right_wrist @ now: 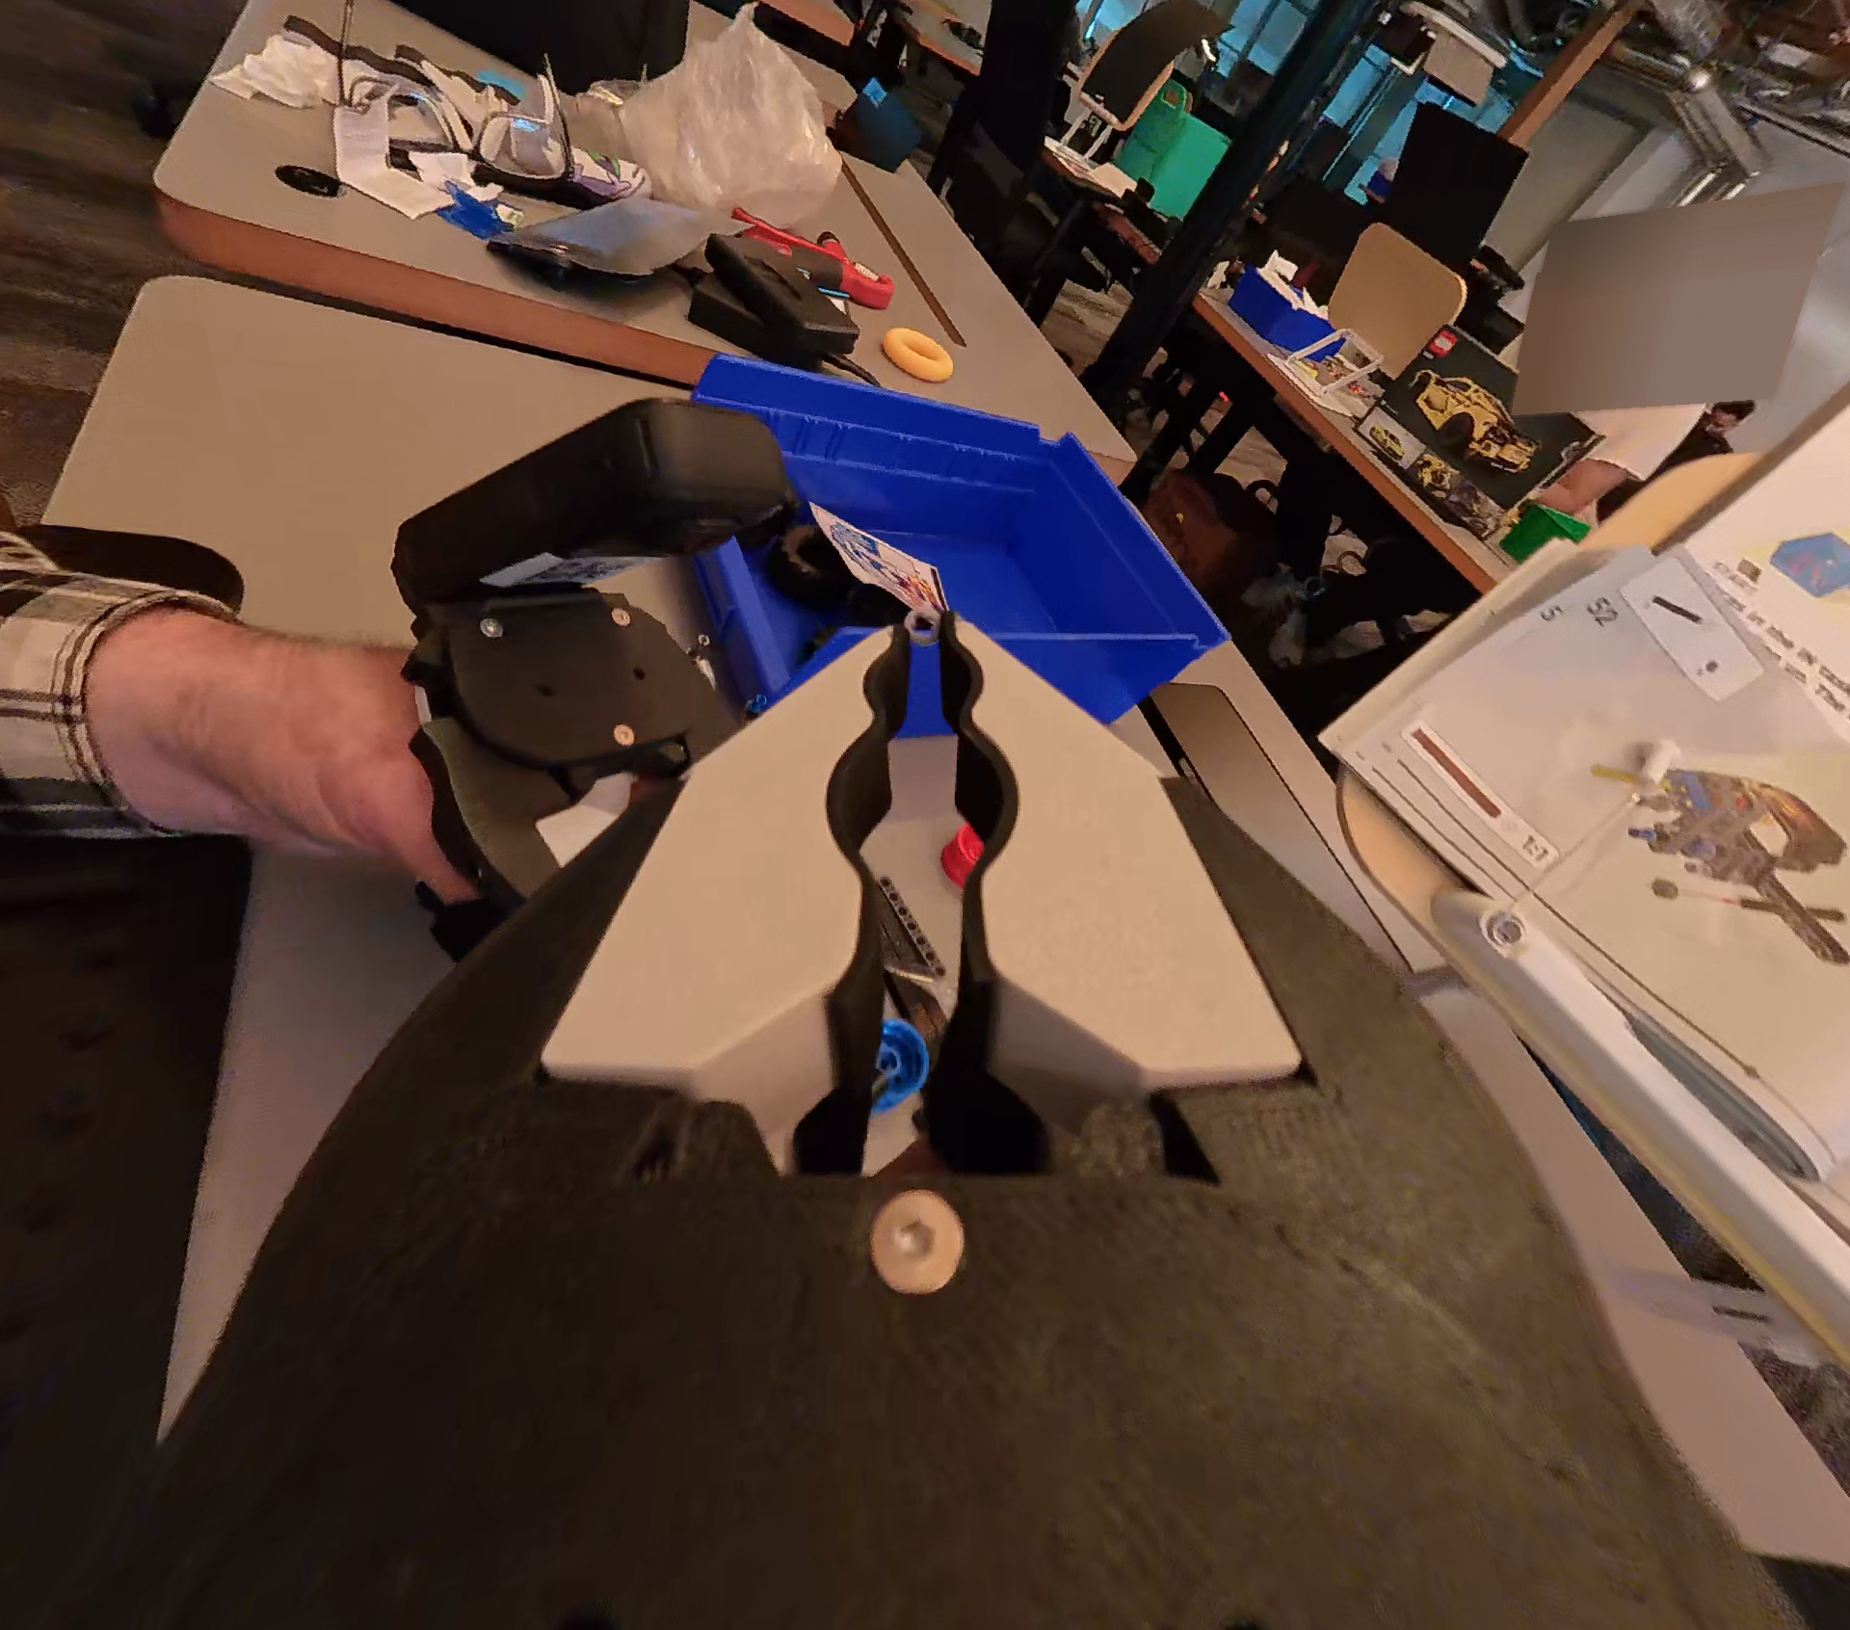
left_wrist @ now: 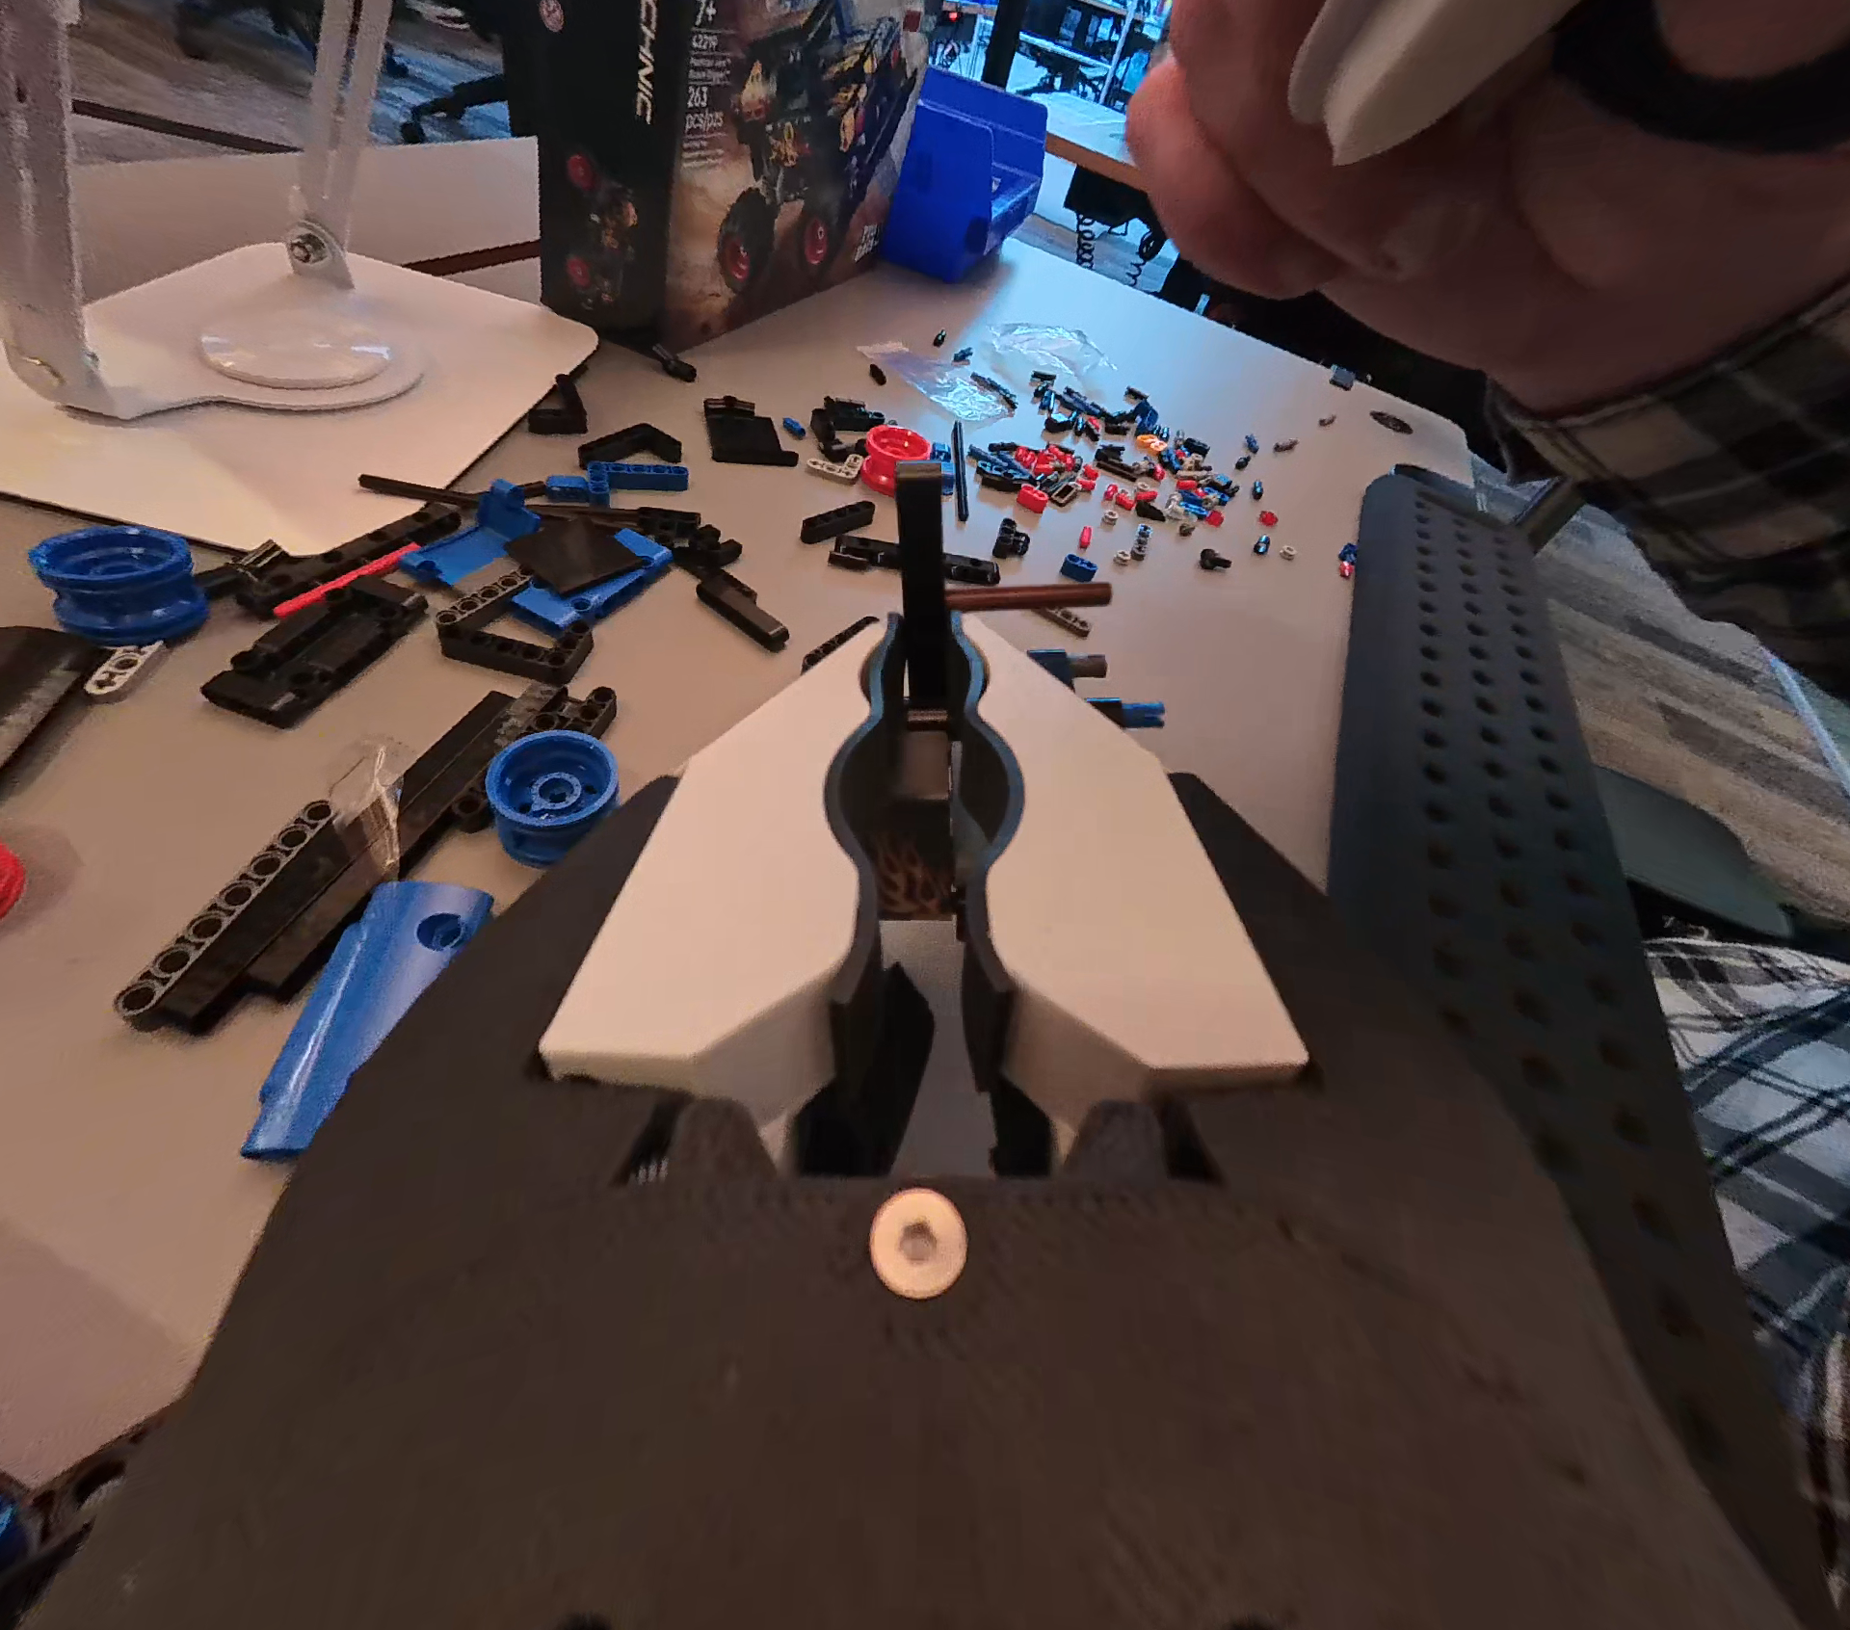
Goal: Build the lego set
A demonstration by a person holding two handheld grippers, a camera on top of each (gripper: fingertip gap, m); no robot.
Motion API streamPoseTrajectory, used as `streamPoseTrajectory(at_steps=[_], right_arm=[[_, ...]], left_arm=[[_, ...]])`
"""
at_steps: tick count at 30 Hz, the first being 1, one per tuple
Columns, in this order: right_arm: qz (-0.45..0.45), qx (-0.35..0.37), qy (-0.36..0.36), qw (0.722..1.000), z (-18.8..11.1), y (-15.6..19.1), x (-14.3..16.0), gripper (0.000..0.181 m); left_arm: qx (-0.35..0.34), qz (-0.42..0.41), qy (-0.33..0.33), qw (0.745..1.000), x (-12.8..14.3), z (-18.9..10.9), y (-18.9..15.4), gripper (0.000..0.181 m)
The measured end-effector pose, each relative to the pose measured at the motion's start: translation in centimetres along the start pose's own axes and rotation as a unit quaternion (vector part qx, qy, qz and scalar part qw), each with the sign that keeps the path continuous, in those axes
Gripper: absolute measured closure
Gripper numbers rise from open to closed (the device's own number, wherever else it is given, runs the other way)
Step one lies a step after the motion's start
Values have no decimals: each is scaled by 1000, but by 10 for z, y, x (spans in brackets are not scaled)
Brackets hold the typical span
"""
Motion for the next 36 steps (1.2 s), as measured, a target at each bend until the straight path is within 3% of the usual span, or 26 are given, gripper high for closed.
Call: streamPoseTrajectory(at_steps=[8, 16, 25, 36], right_arm=[[-6, -14, -7, 1000, 19, 8, -12, 178], [-18, 1, -2, 1000, -4, 16, -4, 178], [-13, 14, 39, 999, -46, 40, 49, 178], [-25, 25, 78, 996, -60, 54, 104, 179]], left_arm=[[2, -10, -3, 1000, 2, 0, 0, 177], [4, -33, -7, 999, 5, -1, 6, 177], [21, -66, -16, 997, 8, 0, 11, 177], [48, -111, -22, 992, 12, 5, 13, 177]])
Point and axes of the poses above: each gripper's, where its closed fingertips meet, z out along the fingers, x out of its underside, y = z × x across the jaws, the point moved 6 cm from there along -z, back along the fingers, and after that the axes turned 3 degrees about x, right-handed, at the moved point
